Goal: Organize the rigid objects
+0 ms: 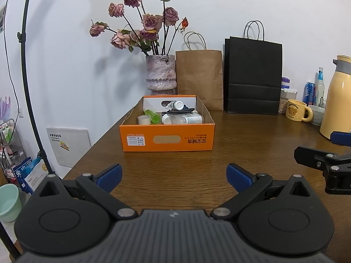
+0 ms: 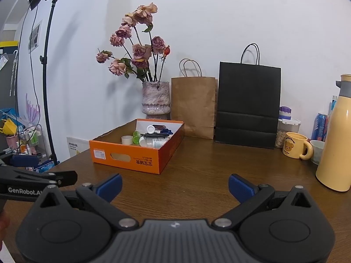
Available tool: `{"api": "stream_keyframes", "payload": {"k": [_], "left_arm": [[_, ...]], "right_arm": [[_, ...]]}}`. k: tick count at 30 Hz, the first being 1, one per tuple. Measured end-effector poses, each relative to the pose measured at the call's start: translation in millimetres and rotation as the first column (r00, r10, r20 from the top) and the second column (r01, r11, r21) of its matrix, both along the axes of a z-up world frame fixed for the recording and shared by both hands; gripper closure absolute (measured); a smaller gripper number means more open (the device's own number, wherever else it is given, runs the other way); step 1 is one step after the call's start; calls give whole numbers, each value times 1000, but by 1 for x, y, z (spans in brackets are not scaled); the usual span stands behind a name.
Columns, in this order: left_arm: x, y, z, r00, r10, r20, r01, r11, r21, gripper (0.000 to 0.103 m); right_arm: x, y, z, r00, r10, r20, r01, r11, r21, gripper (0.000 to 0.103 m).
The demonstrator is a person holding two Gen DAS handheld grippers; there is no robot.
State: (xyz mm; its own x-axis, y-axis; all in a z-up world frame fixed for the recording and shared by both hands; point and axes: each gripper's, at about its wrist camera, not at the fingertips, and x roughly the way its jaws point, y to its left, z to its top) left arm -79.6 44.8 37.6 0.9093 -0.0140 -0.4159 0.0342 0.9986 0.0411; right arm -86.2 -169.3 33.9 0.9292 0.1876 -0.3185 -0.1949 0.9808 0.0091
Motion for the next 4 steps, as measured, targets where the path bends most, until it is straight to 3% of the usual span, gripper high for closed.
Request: {"api": "stream_keyframes", "payload": {"k": [4], "left_arm": [[1, 0, 0, 1000, -1, -2, 1, 1000, -2, 0]], "right_arm": [[0, 0, -2, 1000, -3, -3, 3, 1000, 1, 0]]}}
